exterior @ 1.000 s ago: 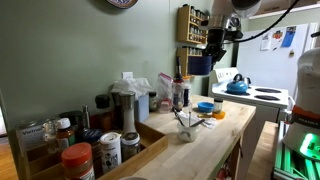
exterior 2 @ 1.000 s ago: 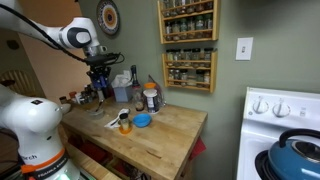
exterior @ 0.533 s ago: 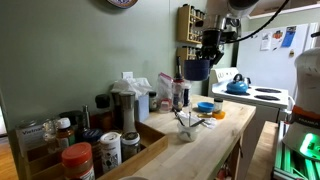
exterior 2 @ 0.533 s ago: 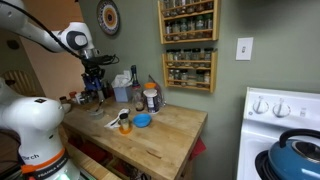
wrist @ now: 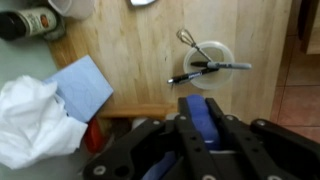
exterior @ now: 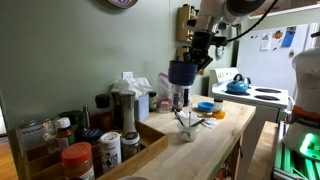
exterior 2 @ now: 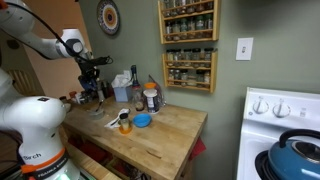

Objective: Pick up the blue mugs together and put them in the wooden tray

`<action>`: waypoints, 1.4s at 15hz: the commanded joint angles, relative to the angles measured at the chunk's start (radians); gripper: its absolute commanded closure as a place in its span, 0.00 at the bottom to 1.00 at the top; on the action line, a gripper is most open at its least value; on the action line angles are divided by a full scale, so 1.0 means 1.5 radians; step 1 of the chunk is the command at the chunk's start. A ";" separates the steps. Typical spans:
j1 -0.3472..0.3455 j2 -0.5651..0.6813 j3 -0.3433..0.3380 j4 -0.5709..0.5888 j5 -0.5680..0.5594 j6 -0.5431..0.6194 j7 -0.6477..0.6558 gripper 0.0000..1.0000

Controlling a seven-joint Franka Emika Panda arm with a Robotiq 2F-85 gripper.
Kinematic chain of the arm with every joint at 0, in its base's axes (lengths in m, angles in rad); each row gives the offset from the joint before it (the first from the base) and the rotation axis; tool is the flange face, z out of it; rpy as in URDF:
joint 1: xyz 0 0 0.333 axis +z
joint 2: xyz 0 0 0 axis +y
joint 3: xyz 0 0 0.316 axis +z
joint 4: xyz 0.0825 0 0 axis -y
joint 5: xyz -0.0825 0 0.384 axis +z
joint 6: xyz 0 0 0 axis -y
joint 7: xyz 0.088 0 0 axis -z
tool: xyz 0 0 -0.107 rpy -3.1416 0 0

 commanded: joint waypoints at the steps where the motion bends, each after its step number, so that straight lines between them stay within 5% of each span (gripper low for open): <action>1: 0.063 0.137 0.025 0.049 0.035 0.104 -0.033 0.95; 5: 0.081 0.265 0.051 0.106 0.065 0.178 -0.087 0.95; 9: 0.034 0.360 0.084 0.156 0.086 0.180 -0.168 0.95; 21: -0.049 0.486 0.121 0.227 -0.074 0.191 -0.120 0.95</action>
